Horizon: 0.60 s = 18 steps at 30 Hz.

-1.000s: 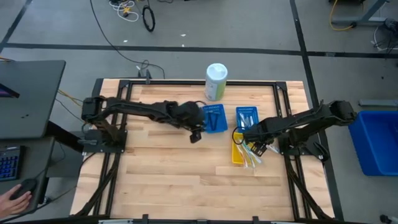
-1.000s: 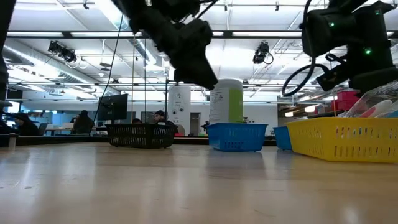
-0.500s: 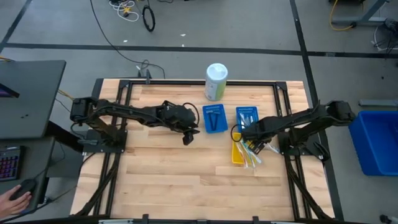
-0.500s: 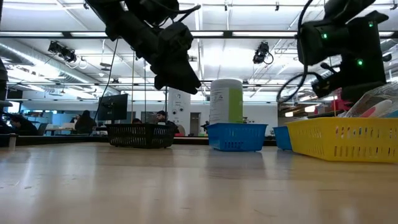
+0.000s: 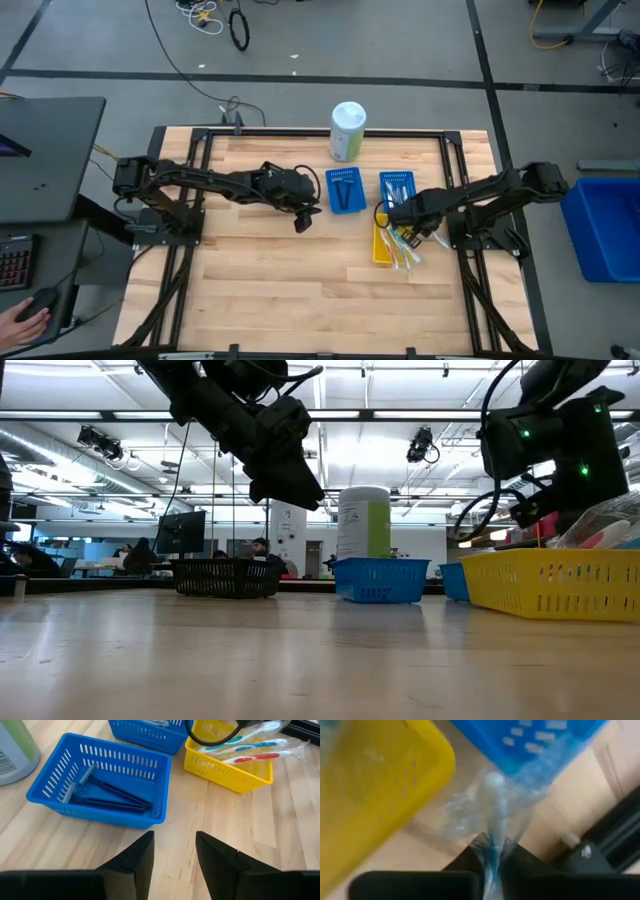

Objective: Pick & Place Travel size toiletries
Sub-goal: Put the blue toothbrush into the yellow basket

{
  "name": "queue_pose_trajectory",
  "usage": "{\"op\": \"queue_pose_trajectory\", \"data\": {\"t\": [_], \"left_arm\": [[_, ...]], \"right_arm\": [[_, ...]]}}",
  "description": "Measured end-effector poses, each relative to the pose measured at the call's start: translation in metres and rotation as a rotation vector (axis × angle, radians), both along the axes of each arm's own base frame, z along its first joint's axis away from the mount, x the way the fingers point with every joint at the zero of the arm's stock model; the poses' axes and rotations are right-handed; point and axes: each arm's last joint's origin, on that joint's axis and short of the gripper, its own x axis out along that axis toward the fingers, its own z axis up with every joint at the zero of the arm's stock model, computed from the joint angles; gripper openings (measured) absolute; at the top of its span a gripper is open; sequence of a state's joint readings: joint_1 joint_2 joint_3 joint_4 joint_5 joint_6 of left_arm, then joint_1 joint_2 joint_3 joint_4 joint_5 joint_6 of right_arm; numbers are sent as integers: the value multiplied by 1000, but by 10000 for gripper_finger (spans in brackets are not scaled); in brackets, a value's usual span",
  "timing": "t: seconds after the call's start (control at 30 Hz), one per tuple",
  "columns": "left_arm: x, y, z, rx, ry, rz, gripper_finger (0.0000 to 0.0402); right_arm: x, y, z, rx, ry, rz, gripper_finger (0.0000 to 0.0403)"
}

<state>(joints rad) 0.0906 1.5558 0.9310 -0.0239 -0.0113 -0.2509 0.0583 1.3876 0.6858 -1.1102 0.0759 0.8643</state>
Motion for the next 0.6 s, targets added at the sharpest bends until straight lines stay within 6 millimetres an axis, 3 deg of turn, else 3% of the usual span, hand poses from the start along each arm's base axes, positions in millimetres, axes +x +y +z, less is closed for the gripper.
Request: {"op": "queue_pose_trajectory", "data": {"t": [0.17,0.33,0.5,0.6], "left_arm": [[0,0,0,4,1,-3,153],[0,0,0,26,3,-20,153],[0,0,0,47,8,-36,153],[0,0,-1,53,10,-41,153]], "right_arm": [[3,1,26,55,82,-81,21],[18,3,77,92,56,-94,30],[40,6,129,175,-151,-80,25],[52,6,139,234,-290,-69,31]]}}
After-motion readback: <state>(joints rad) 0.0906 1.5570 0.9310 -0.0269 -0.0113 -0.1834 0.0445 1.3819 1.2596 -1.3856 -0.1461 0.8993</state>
